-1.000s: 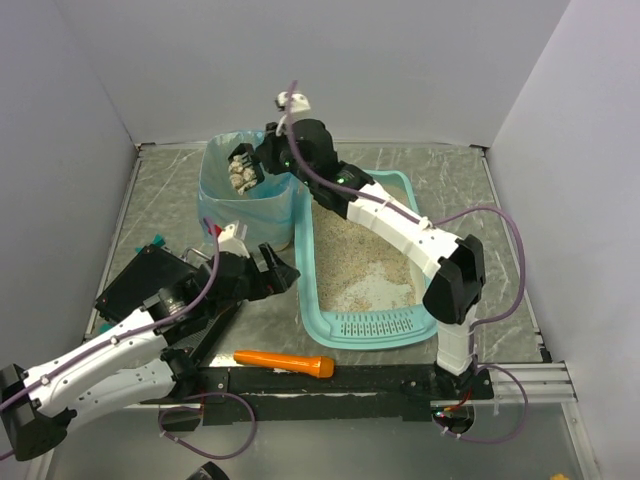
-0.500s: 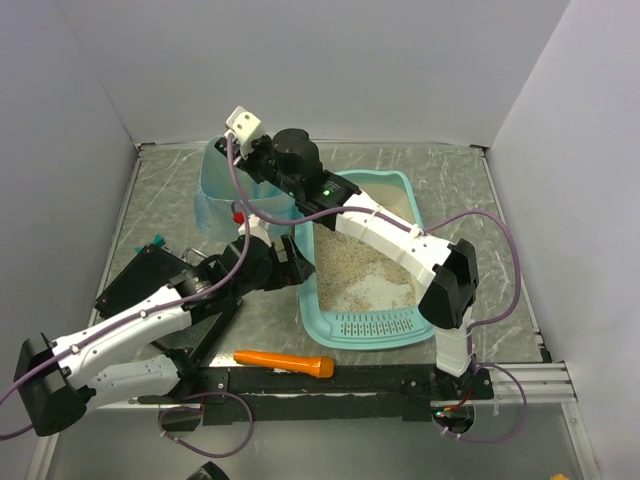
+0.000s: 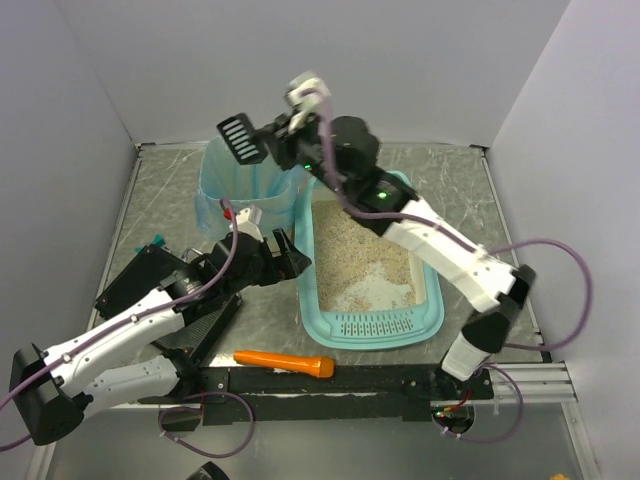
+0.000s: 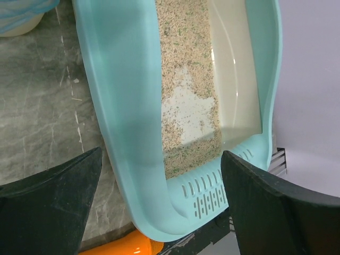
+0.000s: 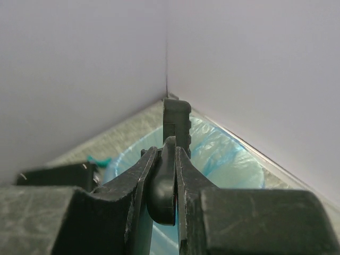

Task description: Clean the litter box

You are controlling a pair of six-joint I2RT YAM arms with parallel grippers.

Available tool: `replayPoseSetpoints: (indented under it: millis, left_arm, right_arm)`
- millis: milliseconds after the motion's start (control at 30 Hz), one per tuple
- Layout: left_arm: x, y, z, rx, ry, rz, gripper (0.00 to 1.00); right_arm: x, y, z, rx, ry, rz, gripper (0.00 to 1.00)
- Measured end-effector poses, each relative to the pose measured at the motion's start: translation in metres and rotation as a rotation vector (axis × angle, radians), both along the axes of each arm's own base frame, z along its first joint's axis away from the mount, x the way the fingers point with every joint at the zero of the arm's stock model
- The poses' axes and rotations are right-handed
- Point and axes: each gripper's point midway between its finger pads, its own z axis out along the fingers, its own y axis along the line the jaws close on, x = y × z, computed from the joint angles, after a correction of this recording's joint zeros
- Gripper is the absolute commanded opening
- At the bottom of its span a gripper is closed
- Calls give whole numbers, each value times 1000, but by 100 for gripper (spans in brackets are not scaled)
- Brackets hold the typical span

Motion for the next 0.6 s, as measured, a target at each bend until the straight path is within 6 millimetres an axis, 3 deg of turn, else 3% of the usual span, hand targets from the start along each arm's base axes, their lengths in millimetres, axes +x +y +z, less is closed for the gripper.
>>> replayPoseSetpoints:
  millis: [133,267,400,433,500,600]
  left_arm:
    - [-1,5,6,-16,-13,18,97]
    - [2,6,3,-5,-10,28,97]
    - [5,3,-7,26,5,25,97]
    - [7,2,-11,40,12,23,97]
    - [11,-2,-16,62,23,20,97]
    - [22,-10,-20,101,46,20,97]
  right_arm:
    - [-10,-54,28,160,100,-80,9]
    - [-3,-129,19,329,280,-165,8]
    - [8,-200,-23,443,455,-297,7]
    - [7,-216,-43,455,501,-338,7]
    - [-2,-238,-72,451,549,-396,7]
    - [-21,-259,-97,399,524,-445,6]
